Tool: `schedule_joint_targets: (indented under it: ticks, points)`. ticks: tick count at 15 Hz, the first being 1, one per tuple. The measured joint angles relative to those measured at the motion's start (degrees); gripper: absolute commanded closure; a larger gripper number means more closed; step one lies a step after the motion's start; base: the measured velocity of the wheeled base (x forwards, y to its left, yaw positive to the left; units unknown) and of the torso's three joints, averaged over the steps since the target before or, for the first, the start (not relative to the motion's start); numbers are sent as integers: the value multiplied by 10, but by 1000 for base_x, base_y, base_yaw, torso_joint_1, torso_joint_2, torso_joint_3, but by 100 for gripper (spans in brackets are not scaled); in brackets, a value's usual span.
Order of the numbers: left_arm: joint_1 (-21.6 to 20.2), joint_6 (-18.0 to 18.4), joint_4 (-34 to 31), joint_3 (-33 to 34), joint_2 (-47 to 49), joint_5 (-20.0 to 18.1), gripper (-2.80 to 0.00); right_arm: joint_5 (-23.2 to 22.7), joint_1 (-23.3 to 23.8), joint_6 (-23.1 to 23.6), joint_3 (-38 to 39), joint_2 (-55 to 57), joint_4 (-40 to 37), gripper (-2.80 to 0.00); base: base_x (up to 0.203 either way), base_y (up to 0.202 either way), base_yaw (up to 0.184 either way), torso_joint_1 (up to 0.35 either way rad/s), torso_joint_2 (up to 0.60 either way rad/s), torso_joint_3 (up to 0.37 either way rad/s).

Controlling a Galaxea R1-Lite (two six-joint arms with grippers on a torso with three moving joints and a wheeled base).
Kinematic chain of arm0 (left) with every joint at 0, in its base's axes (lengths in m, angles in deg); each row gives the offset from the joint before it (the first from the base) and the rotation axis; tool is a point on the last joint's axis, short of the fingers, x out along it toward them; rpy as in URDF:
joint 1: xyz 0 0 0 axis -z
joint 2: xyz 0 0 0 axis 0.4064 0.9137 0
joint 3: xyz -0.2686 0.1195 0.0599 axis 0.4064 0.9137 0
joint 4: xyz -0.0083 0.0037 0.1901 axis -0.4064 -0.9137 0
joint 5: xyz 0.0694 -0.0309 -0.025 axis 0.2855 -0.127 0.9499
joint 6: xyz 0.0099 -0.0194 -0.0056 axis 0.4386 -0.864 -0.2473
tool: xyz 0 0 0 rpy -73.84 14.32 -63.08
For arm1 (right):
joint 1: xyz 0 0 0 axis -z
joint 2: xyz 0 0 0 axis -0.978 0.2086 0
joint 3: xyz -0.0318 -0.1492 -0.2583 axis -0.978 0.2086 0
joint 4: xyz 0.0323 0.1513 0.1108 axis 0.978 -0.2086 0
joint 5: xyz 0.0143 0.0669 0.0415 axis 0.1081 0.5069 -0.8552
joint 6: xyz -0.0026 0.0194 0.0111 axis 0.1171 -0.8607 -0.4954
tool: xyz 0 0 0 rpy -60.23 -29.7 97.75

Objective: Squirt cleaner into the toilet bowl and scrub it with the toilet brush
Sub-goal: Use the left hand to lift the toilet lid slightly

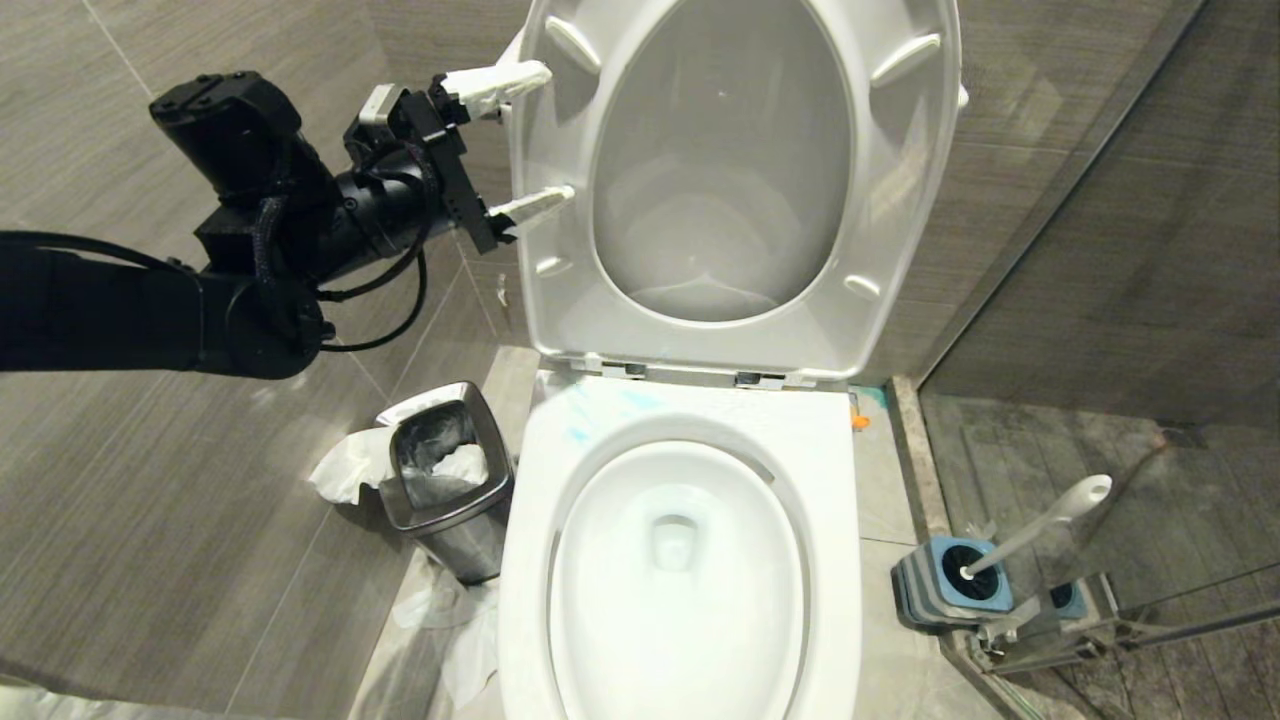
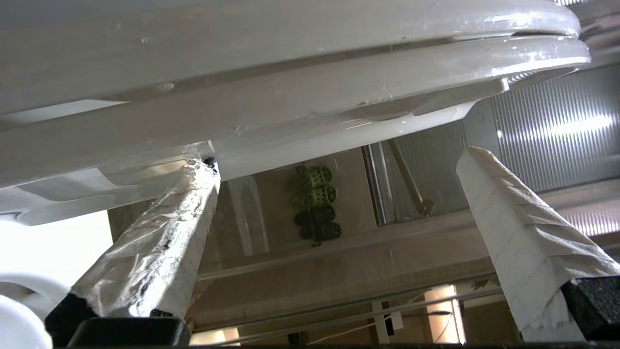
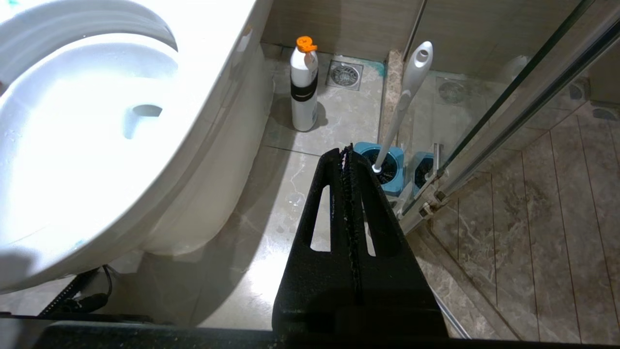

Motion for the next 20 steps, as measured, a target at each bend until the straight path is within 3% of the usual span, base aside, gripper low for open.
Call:
schedule_joint_targets:
  ticks: [16, 20]
  points:
    - [12, 118, -62, -44, 36, 76, -280, 0, 0, 0, 0, 0, 0, 0, 0, 0, 0, 0, 0, 0]
    - [14, 127, -65, -44, 37, 83, -280, 0, 0, 0, 0, 0, 0, 0, 0, 0, 0, 0, 0, 0]
